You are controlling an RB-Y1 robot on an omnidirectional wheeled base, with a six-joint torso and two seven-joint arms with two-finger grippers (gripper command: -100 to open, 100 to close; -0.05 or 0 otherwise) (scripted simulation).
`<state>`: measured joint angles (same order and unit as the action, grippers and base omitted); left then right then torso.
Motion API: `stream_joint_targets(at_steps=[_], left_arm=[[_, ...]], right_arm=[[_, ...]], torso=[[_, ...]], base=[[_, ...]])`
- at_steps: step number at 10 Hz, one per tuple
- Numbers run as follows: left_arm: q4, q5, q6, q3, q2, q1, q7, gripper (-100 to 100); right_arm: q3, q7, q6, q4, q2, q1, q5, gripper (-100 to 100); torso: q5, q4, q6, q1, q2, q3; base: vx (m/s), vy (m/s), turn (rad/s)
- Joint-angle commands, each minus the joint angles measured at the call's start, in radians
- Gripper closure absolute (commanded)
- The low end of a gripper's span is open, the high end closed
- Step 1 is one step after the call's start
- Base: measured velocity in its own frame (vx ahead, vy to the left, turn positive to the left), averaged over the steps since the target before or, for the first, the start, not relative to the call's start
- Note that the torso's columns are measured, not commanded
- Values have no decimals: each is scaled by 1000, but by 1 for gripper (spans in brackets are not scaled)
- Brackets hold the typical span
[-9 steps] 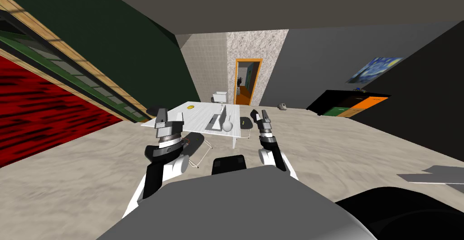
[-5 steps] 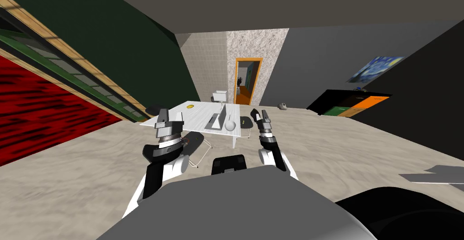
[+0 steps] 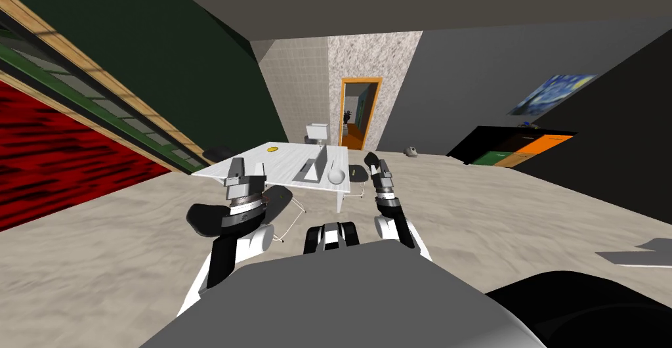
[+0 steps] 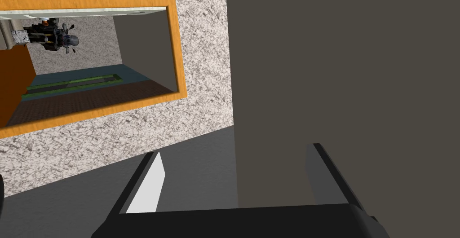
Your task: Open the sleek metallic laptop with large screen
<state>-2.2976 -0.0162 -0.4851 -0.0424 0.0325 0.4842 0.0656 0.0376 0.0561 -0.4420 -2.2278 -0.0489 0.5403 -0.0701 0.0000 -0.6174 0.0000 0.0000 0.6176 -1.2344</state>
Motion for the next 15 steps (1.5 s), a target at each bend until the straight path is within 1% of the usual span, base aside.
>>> stream_joint_targets(at_steps=[1,2,3,9,15], left_arm=[[-1,3,20,-1,36,1,0,-100],[-2,4,32,-2,50,2,1,-100],[-4,8,63,-4,70,3,1,-100],[-11,24,178,-11,109,9,4,-100],[-14,38,287,-17,135,14,6,-100]], right_arm=[[0,0,0,0,0,0,0,0],[0,0,0,0,0,0,0,0],[0,0,0,0,0,0,0,0],[0,0,0,1,0,0,0,0],[0,0,0,1,0,0,0,0]], torso=[[0,-74,0,0,74,-148],[0,-107,0,-1,107,-217],[0,-116,0,-1,116,-236],[0,-121,0,0,120,-242],[0,-121,0,0,120,-242]], base=[[16,-18,-30],[13,-31,-38],[21,-44,-65],[27,-43,-50],[24,-40,-45]])
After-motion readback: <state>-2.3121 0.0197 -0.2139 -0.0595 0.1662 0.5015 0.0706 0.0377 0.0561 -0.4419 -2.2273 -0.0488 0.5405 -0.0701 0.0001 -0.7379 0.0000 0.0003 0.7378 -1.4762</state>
